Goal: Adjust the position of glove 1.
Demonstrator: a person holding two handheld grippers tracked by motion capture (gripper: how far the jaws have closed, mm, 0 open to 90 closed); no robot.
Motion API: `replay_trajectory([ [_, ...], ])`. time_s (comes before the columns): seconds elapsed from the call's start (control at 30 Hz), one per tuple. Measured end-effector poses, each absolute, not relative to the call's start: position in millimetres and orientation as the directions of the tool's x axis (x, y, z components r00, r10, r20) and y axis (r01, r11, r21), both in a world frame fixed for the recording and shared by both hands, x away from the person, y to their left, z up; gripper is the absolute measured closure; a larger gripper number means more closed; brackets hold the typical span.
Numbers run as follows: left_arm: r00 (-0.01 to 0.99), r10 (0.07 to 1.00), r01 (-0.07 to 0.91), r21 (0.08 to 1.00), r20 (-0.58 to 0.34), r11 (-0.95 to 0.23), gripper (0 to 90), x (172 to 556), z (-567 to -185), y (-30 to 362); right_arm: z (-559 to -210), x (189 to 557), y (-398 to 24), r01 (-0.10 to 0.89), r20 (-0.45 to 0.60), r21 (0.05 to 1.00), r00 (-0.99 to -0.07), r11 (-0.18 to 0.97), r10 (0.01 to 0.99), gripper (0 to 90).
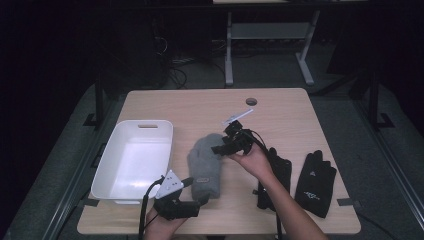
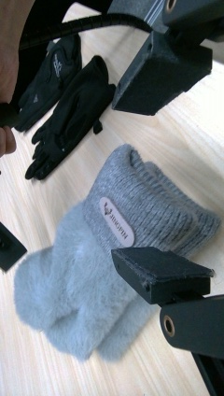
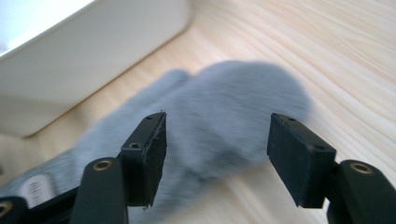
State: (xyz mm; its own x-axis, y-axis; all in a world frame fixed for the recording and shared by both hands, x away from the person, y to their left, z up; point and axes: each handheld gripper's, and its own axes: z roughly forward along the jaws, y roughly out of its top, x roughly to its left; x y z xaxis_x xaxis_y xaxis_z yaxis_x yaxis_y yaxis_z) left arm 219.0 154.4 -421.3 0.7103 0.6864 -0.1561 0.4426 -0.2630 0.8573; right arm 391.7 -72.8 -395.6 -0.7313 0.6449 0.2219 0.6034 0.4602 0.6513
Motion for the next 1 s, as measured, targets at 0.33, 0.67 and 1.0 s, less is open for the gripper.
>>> replay_trajectory([
  [0.33,0.737,0.658,0.45,0.839,-0.156,-0.305,31.6,228,-424,144,-425,434,-94,0.755,0.376,0.556,-0.6,0.346,0.706,37.7],
  [0.67,0.744,0.645,0.472,0.82,-0.174,-0.324,33.2,232,-427,143,-424,436,-84,0.721,0.364,0.596,-0.636,0.355,0.68,85.3],
  [1.0,0.748,0.643,0.474,0.81,-0.165,-0.344,33.1,232,-429,143,-409,440,-64,0.675,0.321,0.632,-0.676,0.382,0.663,85.8],
])
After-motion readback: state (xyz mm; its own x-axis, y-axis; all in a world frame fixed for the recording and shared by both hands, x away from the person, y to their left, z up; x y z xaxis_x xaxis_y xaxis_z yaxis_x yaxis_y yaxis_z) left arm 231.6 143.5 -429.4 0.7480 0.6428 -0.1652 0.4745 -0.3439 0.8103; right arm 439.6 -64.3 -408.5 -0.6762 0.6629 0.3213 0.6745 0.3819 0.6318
